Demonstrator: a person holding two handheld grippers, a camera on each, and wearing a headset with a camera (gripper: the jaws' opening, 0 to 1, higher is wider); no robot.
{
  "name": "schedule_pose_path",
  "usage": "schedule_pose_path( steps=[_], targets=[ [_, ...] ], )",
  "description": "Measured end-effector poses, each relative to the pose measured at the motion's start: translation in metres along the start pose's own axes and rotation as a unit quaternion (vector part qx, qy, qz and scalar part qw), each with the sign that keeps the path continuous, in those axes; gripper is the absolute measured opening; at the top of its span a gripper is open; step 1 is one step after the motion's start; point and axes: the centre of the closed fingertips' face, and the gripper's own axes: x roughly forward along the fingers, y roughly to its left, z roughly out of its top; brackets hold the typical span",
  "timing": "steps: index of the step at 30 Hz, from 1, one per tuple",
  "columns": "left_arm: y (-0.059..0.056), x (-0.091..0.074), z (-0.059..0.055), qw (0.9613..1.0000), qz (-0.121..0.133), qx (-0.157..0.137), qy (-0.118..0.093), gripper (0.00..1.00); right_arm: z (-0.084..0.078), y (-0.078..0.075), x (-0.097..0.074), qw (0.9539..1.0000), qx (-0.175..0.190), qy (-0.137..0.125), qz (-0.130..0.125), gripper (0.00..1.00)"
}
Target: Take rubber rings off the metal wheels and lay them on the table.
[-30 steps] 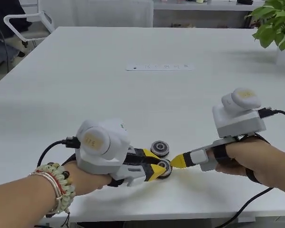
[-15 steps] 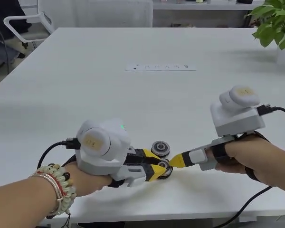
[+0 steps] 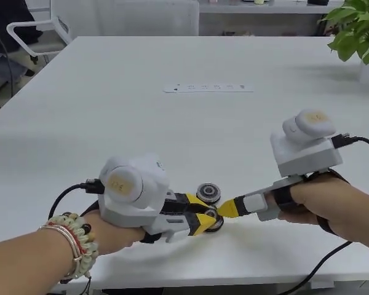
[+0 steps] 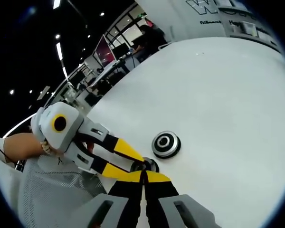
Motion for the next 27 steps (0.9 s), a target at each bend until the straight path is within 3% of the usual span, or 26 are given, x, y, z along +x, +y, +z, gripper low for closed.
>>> schedule_pose_path(
  steps=[5,6,7,10,15,27],
  targets=[
    [0.0,0.0,0.0,1.0,0.002,-0.003,-0.002,0.08,0.003,0.005,0.001,0.9999,-0.009,-0.003,0.008,0.0],
    [0.0,0.0,0.0,1.0,0.002,-0.003,-0.002,0.08,0.013,0.014,0.002,0.999,-0.003,-0.03,0.031,0.0],
    [0.0,0.0,0.0,1.0,0.002,-0.003,-0.002,0.08,0.012,0.012,0.0,0.9994,0.001,-0.024,0.024,0.0],
    [0.0,0.0,0.001,1.0,0.003,-0.003,-0.001,0.08,0.004,-0.003,0.001,0.9991,-0.034,0.006,-0.025,0.0],
    [0.0,0.0,0.0,1.0,0.001,-0.003,-0.001,0.08,-0.003,-0.005,0.003,0.999,-0.034,0.019,-0.024,0.0],
    [-0.001,0.0,0.001,1.0,0.001,-0.008,-0.005,0.09,0.006,-0.003,0.0,0.9994,-0.028,-0.001,-0.022,0.0]
  ],
)
